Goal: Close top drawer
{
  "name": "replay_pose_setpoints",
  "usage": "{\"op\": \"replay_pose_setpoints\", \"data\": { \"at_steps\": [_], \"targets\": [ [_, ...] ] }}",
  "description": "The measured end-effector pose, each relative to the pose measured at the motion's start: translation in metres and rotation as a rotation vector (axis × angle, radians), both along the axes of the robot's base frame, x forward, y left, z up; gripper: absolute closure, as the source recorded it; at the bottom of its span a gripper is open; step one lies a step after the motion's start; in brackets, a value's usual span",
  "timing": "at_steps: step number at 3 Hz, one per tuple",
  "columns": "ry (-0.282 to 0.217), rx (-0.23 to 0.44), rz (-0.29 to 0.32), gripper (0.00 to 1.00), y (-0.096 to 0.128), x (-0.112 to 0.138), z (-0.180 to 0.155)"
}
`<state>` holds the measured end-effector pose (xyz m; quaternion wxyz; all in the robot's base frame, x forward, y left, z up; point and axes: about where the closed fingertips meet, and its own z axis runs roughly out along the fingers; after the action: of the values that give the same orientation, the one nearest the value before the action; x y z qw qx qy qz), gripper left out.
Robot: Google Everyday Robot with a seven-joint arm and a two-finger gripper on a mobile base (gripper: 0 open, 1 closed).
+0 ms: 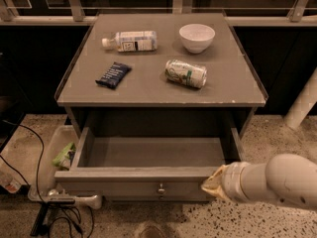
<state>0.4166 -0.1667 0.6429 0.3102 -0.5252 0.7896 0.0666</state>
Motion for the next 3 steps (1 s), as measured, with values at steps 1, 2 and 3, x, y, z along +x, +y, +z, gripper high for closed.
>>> {"op": "replay_pose_setpoints", "data": {
  "at_steps": [1,2,3],
  "targets": [
    [-0.013,-0.002,-0.014,0.87,-0.0052,0.0164,0.0022],
    [-0.013,-0.002,-0.014,0.85,-0.0052,0.0164,0.0022],
    [-0.013,-0.002,-0.014,0.62,-0.0051,0.0164,0.0022]
  ]
}}
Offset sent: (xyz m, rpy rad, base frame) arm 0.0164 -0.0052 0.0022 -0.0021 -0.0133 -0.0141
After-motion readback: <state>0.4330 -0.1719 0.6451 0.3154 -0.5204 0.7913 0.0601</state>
